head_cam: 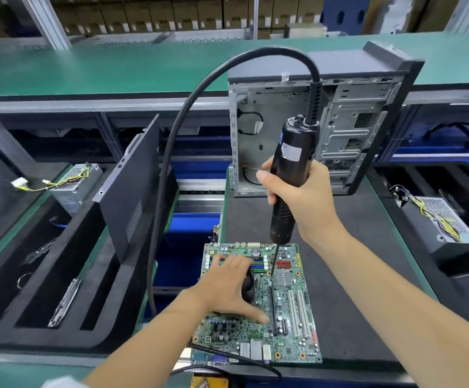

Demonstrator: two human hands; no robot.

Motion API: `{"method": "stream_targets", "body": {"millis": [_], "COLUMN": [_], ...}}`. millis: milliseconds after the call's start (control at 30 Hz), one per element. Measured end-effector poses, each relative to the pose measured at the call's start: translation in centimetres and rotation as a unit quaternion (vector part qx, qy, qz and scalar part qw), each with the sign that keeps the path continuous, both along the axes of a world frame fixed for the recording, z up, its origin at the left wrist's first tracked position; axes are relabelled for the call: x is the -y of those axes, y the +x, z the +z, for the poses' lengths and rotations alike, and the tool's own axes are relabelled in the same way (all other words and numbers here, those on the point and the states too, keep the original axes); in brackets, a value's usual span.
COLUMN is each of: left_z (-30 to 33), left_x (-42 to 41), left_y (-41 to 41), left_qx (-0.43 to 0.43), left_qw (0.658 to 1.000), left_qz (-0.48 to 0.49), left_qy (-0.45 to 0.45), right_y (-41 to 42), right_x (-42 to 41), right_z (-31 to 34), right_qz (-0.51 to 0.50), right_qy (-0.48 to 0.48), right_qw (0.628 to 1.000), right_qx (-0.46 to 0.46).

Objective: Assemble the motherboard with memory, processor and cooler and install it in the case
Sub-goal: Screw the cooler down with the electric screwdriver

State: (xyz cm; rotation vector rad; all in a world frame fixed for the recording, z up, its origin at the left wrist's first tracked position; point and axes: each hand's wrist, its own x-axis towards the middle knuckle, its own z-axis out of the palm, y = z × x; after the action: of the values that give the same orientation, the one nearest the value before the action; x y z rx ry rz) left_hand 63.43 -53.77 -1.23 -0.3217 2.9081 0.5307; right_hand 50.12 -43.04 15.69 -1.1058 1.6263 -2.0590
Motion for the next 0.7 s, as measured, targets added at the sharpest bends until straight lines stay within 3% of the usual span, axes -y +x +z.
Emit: {"method": "stream_targets", "body": {"millis": [67,133,167,233,300,433,700], "left_z": [1.1,1.2,0.7,-1.2,-3.2,-3.9,-2.9], "left_x": [0.8,2.0,2.7,3.5,3.4,2.7,2.3], "left_y": [0.2,0.4,0.6,1.4,2.1,1.5,-0.3], "left_qx": [-0.083,-0.205,-0.208,-0.095,-0.016,-0.055,-0.124], "left_qw": [0.968,0.876,0.819,0.72,0.679,0.679,0.745], "left_qz": [0.12,0.314,0.416,0.55,0.569,0.571,0.525], "left_qy": [0.202,0.303,0.337,0.413,0.464,0.459,0.392], "right_y": [-0.3,-0.7,-0.8,-1.1,-1.3,-1.6,-2.5], "right_x": [-0.2,-0.6,-0.8,-1.1,-1.4,-1.7,-2.3], "right_z": [-0.3,-0.6,-0.7,-1.0,-1.3,-1.8,-2.1], "right_qz": [-0.009,-0.02,-0.022,-0.021,-0.016,-0.016,-0.02], "right_qy": [0.008,0.02,0.026,0.039,0.047,0.049,0.055], "right_qw": [1.0,1.0,0.999,0.999,0.999,0.999,0.998], "right_qx": [-0.004,-0.01,-0.01,-0.008,-0.007,0.006,0.02]}}
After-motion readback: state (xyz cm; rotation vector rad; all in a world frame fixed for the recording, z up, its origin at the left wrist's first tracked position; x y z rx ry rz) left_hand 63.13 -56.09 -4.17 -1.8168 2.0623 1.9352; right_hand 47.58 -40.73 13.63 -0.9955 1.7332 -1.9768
